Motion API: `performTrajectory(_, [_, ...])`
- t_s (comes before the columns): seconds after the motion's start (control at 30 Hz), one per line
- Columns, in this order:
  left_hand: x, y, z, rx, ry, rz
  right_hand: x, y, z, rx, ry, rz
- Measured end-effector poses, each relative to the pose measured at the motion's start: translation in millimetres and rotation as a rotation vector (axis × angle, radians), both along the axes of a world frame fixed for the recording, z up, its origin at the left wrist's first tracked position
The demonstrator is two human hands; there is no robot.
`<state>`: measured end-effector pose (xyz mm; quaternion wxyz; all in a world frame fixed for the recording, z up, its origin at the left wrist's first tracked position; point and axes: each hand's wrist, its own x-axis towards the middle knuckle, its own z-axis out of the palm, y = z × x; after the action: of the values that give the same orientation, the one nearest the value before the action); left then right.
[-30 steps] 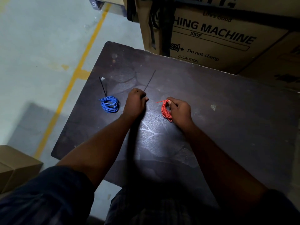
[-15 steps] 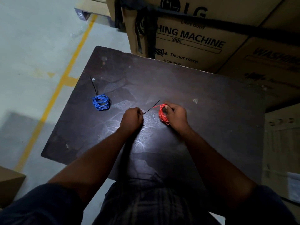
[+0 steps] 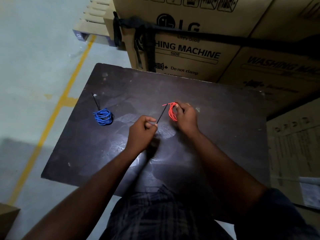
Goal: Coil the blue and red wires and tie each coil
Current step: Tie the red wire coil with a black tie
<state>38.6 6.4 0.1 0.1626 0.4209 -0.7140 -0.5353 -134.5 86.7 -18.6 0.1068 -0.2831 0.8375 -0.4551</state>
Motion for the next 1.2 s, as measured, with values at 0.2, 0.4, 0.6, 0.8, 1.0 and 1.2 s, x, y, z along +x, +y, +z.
performTrajectory(0.2, [-7,27,21,0.075,0.033,-0.053,-4,7,15,-0.028,0.058,-0.044])
performTrajectory(0.4, [-21,40,35,0.139,0.028,-0.021,-3,12,23,-0.031,0.084,-0.085])
performTrajectory(0.6, [-46,37,44,0.221,0.075,0.043,4,16,32,-0.074,0.139,-0.065])
performTrajectory(0.8, [-67,29,67,0.484,0.202,0.139,13,19,45,-0.133,0.162,0.016])
performTrajectory(1.0, [-65,19,72,0.728,0.257,0.132,18,24,57,-0.142,0.292,0.144])
performTrajectory(1.2, [-58,13,72,0.765,0.324,0.123,20,25,63,-0.149,0.297,0.181])
